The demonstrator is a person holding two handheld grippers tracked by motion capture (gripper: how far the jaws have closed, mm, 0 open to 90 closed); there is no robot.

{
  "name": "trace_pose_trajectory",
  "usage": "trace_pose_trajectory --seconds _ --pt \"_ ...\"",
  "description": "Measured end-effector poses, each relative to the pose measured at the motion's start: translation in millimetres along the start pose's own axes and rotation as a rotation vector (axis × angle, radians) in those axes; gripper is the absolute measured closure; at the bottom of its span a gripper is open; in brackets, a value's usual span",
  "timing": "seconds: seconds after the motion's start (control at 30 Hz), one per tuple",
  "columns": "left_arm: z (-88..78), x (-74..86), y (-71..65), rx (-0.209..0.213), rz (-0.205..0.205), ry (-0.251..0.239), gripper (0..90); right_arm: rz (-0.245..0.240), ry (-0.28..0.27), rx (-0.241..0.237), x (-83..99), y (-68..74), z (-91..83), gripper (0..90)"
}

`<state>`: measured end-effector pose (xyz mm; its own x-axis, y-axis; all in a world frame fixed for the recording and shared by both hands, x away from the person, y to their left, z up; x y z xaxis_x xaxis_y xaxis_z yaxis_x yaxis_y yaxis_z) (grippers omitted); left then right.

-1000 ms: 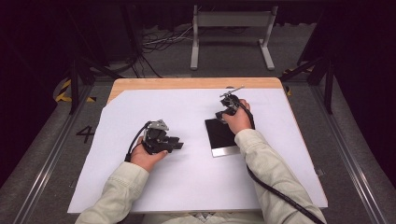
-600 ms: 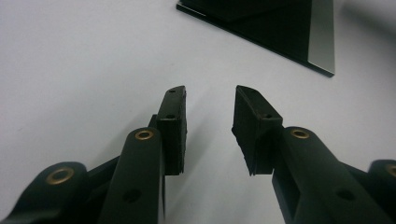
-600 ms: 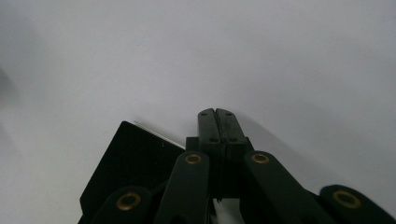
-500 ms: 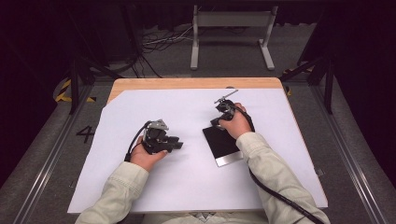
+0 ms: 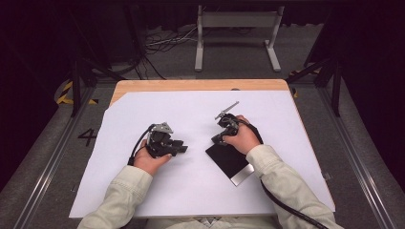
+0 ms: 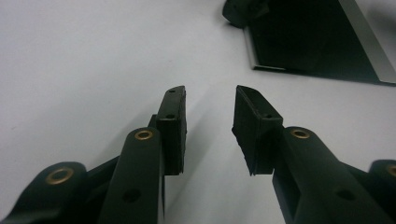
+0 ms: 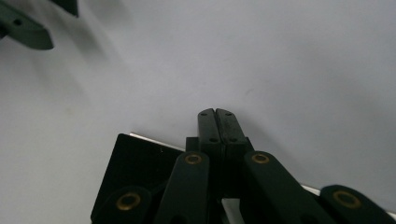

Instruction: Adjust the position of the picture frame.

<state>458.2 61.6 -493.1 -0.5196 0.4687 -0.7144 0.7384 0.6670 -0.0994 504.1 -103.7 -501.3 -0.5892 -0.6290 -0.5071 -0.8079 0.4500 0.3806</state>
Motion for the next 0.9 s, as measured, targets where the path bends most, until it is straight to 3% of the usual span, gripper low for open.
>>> trace_pose_trajectory --seconds 0.23,0.43,0.47,0.63,0.9 --pt "1.4 0.9 -1.1 0.000 0.007 0.007 65.1 -0.056 0.069 -0.080 14.3 22.7 2.6 90.0" --pt "1.8 0.8 -1.9 0.003 0.007 0.008 65.1 -0.099 0.109 -0.107 22.0 34.7 3.4 90.0" --pt "1.8 0.7 -1.9 0.003 0.008 0.007 65.1 -0.106 0.102 -0.097 21.8 35.2 2.5 90.0" --pt "2.4 0.1 -2.7 0.003 0.009 0.008 65.1 -0.129 -0.077 -0.051 12.1 32.4 -22.8 90.0" --pt "3.7 -1.5 -4.2 0.003 0.018 0.006 65.0 -0.094 -0.138 0.000 42.2 22.6 -64.7 89.9"
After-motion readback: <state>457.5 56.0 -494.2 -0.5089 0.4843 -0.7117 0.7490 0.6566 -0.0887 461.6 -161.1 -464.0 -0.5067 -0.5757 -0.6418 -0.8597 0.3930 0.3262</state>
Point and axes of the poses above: each handheld gripper's, and its own axes: z roughly forward along the jaws, x roughly out of its underside, y roughly to its left, the point moved 9 cm from there along z, roughly forward along the jaws, and after that the axes turned 12 degrees about -x, right-handed, at the moved point
